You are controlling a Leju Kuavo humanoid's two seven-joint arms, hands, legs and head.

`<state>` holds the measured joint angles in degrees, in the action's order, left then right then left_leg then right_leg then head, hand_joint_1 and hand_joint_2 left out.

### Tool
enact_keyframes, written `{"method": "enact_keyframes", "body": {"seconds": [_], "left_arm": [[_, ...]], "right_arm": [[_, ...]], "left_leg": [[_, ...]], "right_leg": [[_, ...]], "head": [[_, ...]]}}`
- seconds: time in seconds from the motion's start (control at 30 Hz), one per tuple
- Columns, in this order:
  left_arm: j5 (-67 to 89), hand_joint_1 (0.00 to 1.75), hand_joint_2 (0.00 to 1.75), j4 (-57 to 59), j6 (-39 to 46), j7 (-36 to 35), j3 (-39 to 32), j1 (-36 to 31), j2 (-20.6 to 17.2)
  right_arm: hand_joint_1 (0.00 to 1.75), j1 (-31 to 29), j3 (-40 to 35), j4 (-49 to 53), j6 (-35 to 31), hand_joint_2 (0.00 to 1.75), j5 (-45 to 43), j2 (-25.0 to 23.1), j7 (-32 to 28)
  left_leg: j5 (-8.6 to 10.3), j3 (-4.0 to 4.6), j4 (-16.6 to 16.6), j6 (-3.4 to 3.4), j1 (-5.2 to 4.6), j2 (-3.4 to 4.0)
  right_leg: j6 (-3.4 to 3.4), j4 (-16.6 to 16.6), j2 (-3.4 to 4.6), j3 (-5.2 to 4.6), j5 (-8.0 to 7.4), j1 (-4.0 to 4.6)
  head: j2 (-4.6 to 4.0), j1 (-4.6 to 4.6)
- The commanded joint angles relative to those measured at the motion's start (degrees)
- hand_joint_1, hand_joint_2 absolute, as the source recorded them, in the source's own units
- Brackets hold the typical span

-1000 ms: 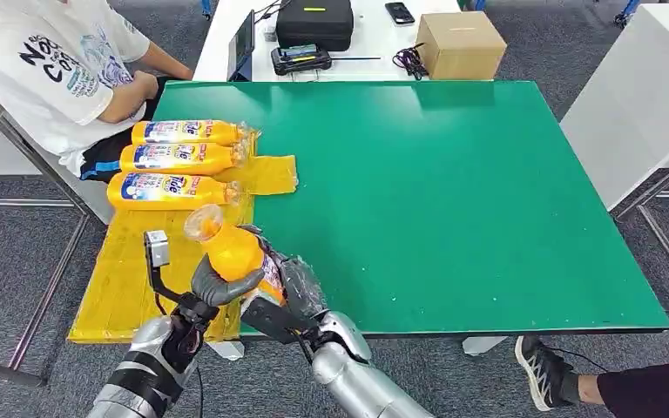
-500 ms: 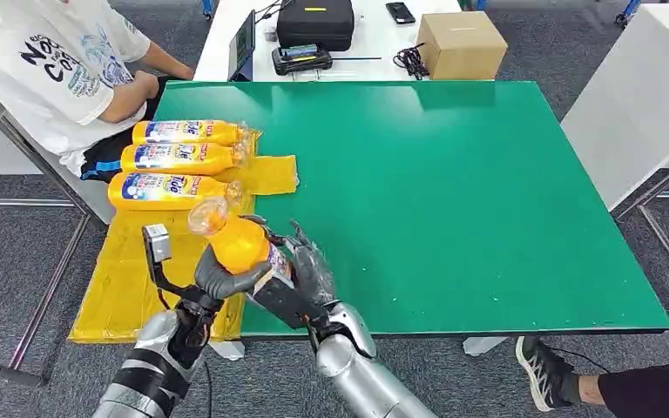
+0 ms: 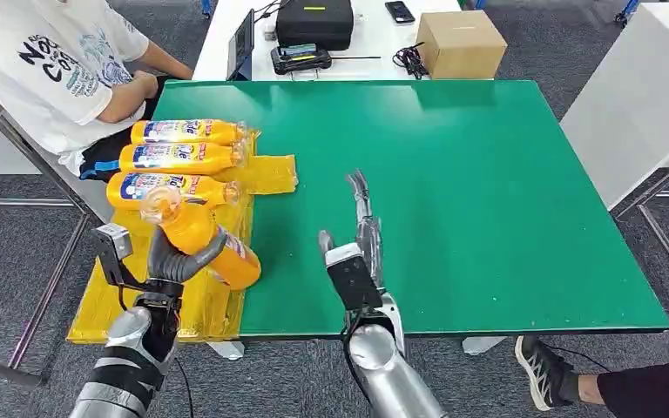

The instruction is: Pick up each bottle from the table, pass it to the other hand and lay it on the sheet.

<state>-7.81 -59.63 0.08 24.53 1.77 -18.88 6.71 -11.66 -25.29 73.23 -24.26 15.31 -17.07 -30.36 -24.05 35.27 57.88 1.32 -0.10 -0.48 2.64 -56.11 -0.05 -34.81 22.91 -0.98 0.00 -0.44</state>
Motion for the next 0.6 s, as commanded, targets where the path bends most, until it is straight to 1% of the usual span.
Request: {"method": "enact_keyframes", "body": {"seconds": [0.03,0.1,0.13,0.17,0.2,0.23,0.27,0.3,0.33,0.37,0.4,0.43,0.47,0.5,0.53,0.6], "left_arm": [[10.38,1.75,1.75,4.79,10.00,2.75,-9.16,-4.89,-1.61],[10.43,1.75,1.75,4.92,10.01,2.81,-9.24,-4.87,-1.63],[10.43,1.75,1.75,4.92,10.01,2.81,-9.24,-4.87,-1.63],[10.43,1.75,1.75,4.92,10.01,2.81,-9.24,-4.87,-1.63],[10.54,1.75,1.75,4.92,10.10,2.96,-9.19,-4.80,-1.41],[10.54,1.75,1.75,4.92,10.10,2.96,-9.19,-4.80,-1.41],[10.54,1.75,1.75,4.92,10.10,2.96,-9.19,-4.80,-1.41],[10.54,1.75,1.75,4.92,10.10,2.96,-9.19,-4.80,-1.41],[10.58,1.75,1.75,4.87,10.26,3.09,-9.34,-4.87,-1.14],[13.21,1.75,1.75,4.75,12.38,4.59,-9.14,-4.96,-1.25],[14.26,1.75,1.75,4.58,13.36,5.02,-8.95,-5.06,-1.32],[19.15,1.75,1.75,4.14,17.75,6.25,-7.89,-5.34,-1.77],[23.77,1.75,1.75,3.92,21.47,6.75,-6.89,-5.67,-2.28],[30.47,1.75,1.75,4.08,26.86,6.17,-5.75,-6.11,-3.02],[38.97,1.75,1.75,4.74,32.75,5.23,-4.39,-6.61,-4.24],[46.56,1.75,1.75,6.19,35.29,2.20,-4.01,-7.60,-5.14]], "right_arm": [[0.00,5.71,1.19,19.42,3.63,0.00,-6.99,3.01,-1.80],[0.00,5.79,1.04,19.67,3.55,0.00,-6.95,2.87,-1.74],[0.00,5.79,1.04,19.67,3.55,0.00,-6.95,2.87,-1.74],[0.00,5.79,1.04,19.67,3.55,0.00,-6.95,2.87,-1.74],[0.00,5.80,1.03,19.42,3.57,0.00,-6.95,2.93,-1.75],[0.00,5.80,1.03,19.42,3.57,0.00,-6.95,2.93,-1.75],[0.00,5.80,1.03,19.42,3.57,0.00,-6.95,2.93,-1.75],[0.00,5.80,1.03,19.42,3.57,0.00,-6.95,2.93,-1.75],[0.00,5.53,1.07,19.05,3.67,0.00,-7.38,2.86,-2.27],[0.00,5.56,0.94,19.03,3.38,0.00,-7.44,2.89,-2.58],[0.00,5.53,0.91,19.04,3.35,0.00,-7.44,2.86,-2.59],[0.00,5.28,0.65,18.45,3.75,0.00,-7.52,2.95,-2.31],[0.00,5.06,0.68,17.77,3.95,0.00,-7.68,2.88,-2.13],[0.00,4.82,0.75,16.94,4.23,0.00,-7.87,2.75,-1.91],[0.00,4.55,0.77,16.16,4.62,0.00,-8.14,2.64,-1.70],[0.00,4.17,0.92,14.81,4.68,0.00,-8.30,2.38,-1.68]], "left_leg": [[-0.16,-0.22,0.08,-0.10,0.12,-0.07],[-0.17,-0.24,0.09,-0.10,0.11,-0.05],[-0.05,-0.06,0.02,-0.05,0.06,-0.06],[-0.11,-0.19,0.02,-0.08,0.07,-0.05],[-0.06,-0.09,-0.01,-0.05,0.04,0.04],[-0.14,-0.24,0.02,-0.08,0.09,0.05],[-0.05,-0.12,-0.01,-0.05,0.05,0.01],[-0.11,-0.25,0.01,-0.08,0.08,-0.03],[-0.08,-0.16,0.01,-0.06,0.07,-0.02],[-0.14,-0.27,0.03,-0.09,0.12,-0.03],[-0.09,-0.17,0.02,-0.06,0.07,-0.02],[-0.17,-0.29,0.05,-0.08,0.12,0.01],[-0.06,-0.09,0.02,-0.05,0.06,0.04],[-0.13,-0.23,0.04,-0.08,0.10,0.05],[-0.07,-0.15,0.00,-0.07,0.08,0.02],[-0.07,-0.14,0.01,-0.08,0.09,0.00]], "right_leg": [[-0.14,-0.03,-0.12,0.29,0.17,0.13],[-0.14,-0.04,-0.11,0.31,0.19,0.12],[-0.07,0.01,-0.09,0.11,0.06,0.07],[-0.11,0.00,-0.07,0.24,0.12,0.08],[-0.07,0.02,0.01,0.12,0.05,0.04],[-0.11,0.04,0.01,0.27,0.11,0.10],[-0.07,0.05,-0.05,0.14,0.05,0.06],[-0.11,0.04,-0.11,0.29,0.13,0.10],[-0.09,0.03,-0.11,0.20,0.10,0.08],[-0.13,0.04,-0.10,0.33,0.14,0.13],[-0.09,0.03,-0.06,0.21,0.09,0.08],[-0.13,0.03,-0.04,0.35,0.14,0.14],[-0.07,0.02,-0.02,0.11,0.05,0.07],[-0.11,0.02,-0.04,0.27,0.12,0.12],[-0.09,0.04,-0.07,0.19,0.07,0.09],[-0.10,0.03,-0.05,0.19,0.07,0.10]], "head": [[0.00,0.00],[0.00,0.00],[0.00,0.04],[0.00,-0.02],[0.00,-0.02],[0.00,-0.02],[0.00,0.00],[0.00,-0.02],[0.00,0.00],[0.00,0.00],[0.00,0.00],[0.00,0.00],[0.00,-0.02],[0.00,0.00],[0.00,0.00],[0.00,0.00]]}}
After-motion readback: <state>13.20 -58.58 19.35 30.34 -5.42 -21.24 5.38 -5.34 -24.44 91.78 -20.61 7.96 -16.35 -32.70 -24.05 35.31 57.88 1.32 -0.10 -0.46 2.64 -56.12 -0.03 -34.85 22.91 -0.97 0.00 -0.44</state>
